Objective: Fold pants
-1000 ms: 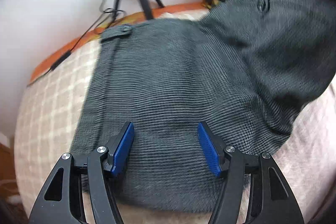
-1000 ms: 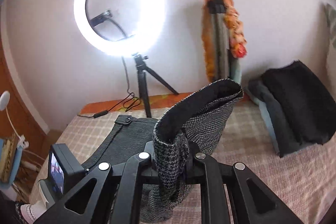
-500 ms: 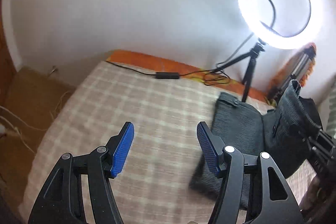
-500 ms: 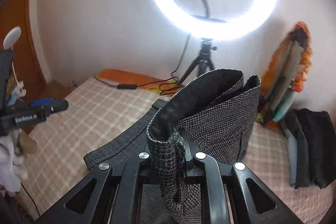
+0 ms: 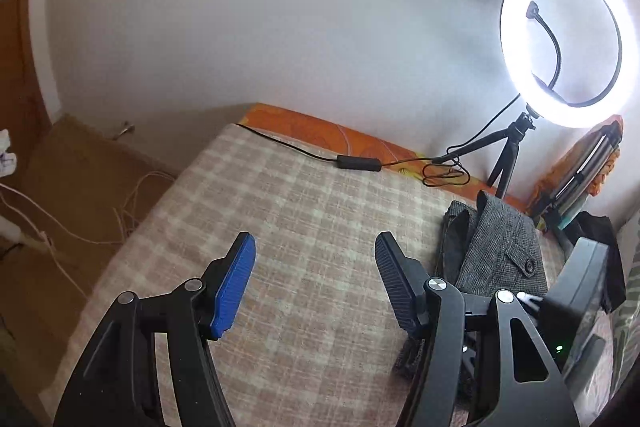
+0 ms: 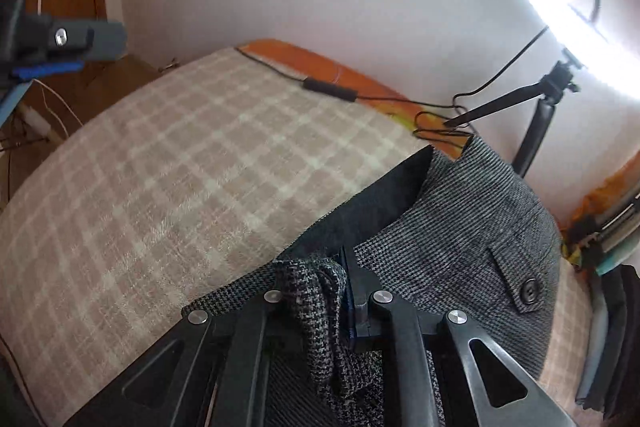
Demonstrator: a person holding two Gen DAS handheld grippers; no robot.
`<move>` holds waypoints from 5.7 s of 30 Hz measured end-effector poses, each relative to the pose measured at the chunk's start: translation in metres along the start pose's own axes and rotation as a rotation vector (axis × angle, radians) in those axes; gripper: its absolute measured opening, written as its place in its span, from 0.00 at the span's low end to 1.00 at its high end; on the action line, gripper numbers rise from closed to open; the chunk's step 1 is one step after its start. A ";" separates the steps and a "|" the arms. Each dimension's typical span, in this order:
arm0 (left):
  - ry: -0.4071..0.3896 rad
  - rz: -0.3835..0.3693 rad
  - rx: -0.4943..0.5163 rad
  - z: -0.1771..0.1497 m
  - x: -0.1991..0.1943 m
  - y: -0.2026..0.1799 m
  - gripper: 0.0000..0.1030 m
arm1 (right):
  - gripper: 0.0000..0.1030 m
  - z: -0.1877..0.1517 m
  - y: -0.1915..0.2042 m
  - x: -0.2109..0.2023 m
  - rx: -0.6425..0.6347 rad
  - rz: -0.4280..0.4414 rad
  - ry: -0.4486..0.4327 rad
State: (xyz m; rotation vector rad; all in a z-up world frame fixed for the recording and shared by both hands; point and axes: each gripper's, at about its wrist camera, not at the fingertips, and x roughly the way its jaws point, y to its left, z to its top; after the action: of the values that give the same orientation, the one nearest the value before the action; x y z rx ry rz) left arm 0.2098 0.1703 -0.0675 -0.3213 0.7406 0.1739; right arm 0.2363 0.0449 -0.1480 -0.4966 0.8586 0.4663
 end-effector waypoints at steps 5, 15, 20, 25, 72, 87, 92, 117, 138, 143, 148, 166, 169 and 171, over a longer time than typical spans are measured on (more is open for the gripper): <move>-0.004 0.012 -0.021 0.001 0.001 0.003 0.60 | 0.35 -0.002 -0.001 0.005 0.020 0.106 -0.004; 0.042 -0.031 0.005 -0.006 -0.002 -0.011 0.60 | 0.56 -0.020 -0.051 -0.042 0.221 0.498 -0.146; 0.094 -0.094 0.032 -0.019 -0.003 -0.028 0.68 | 0.72 -0.047 -0.092 -0.078 0.322 0.468 -0.225; 0.193 -0.163 0.057 -0.040 0.006 -0.051 0.70 | 0.82 -0.084 -0.142 -0.094 0.449 0.377 -0.213; 0.345 -0.349 -0.359 -0.084 0.079 -0.070 0.83 | 0.84 -0.124 -0.224 0.036 0.905 0.692 -0.080; 0.243 -0.244 -0.221 -0.074 0.084 -0.090 0.21 | 0.31 -0.110 -0.212 0.037 0.850 0.622 -0.072; 0.177 -0.221 -0.089 -0.070 0.071 -0.109 0.17 | 0.20 -0.091 -0.194 0.014 0.715 0.491 -0.093; 0.028 -0.384 0.165 -0.069 -0.007 -0.189 0.13 | 0.13 -0.073 -0.191 -0.100 0.337 0.203 -0.233; -0.039 -0.642 0.319 -0.073 -0.020 -0.393 0.13 | 0.13 -0.137 -0.364 -0.211 0.363 -0.023 -0.269; -0.064 -0.657 0.329 -0.071 -0.014 -0.428 0.13 | 0.13 -0.136 -0.410 -0.221 0.361 -0.032 -0.278; -0.081 -0.662 0.328 -0.064 -0.003 -0.464 0.13 | 0.13 -0.133 -0.445 -0.227 0.311 -0.053 -0.275; 0.036 -0.586 0.361 -0.119 0.076 -0.552 0.13 | 0.20 -0.199 -0.573 -0.125 0.330 0.013 -0.168; 0.061 -0.585 0.367 -0.123 0.077 -0.548 0.14 | 0.45 -0.212 -0.584 -0.117 0.399 0.022 -0.151; 0.081 -0.575 0.393 -0.125 0.074 -0.544 0.17 | 0.58 -0.219 -0.591 -0.119 0.455 0.034 -0.138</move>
State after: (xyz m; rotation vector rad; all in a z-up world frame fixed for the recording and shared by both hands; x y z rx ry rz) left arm 0.3302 -0.3795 -0.0824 -0.1557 0.7174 -0.5259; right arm 0.3766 -0.5720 -0.0432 -0.0314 0.8100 0.3178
